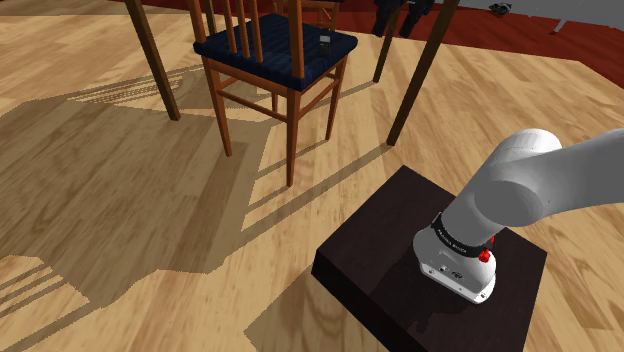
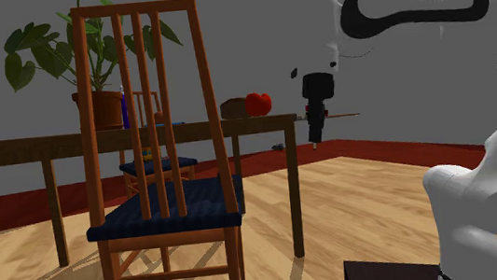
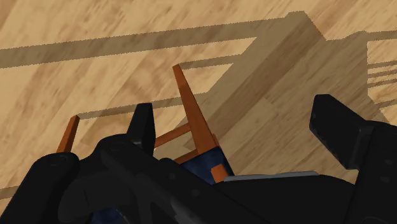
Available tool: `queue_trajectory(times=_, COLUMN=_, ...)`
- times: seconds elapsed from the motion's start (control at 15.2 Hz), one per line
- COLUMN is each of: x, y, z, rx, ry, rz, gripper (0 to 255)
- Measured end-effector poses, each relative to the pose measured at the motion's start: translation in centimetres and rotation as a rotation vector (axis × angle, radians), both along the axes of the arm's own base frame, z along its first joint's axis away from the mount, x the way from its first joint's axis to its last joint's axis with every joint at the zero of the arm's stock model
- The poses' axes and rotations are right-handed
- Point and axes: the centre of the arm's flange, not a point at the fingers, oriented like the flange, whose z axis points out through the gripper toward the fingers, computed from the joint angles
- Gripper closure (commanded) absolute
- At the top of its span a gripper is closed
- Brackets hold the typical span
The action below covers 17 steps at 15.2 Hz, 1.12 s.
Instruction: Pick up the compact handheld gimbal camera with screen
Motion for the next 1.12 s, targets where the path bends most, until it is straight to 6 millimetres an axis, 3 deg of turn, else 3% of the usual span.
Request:
queue_trajectory(times=0.13, x=0.6, y=-0.1, z=-0.2, rx=-0.002, ry=0.002, rz=-0.012, gripper=0)
queue_trajectory(times=0.33, x=3.6, y=-0.6, z=-1.1, rx=-0.012, ry=0.015, rz=-0.074, gripper=0)
queue_trajectory(times=0.79, x=12.3, y=-2.4, z=-3.5, rx=-0.038, ry=0.048, rz=-0.244, gripper=0)
queue_trajectory(times=1.12, x=18.5, y=-5.2, z=-5.6, rx=-0.057, ry=0.073, rz=-0.368, gripper=0)
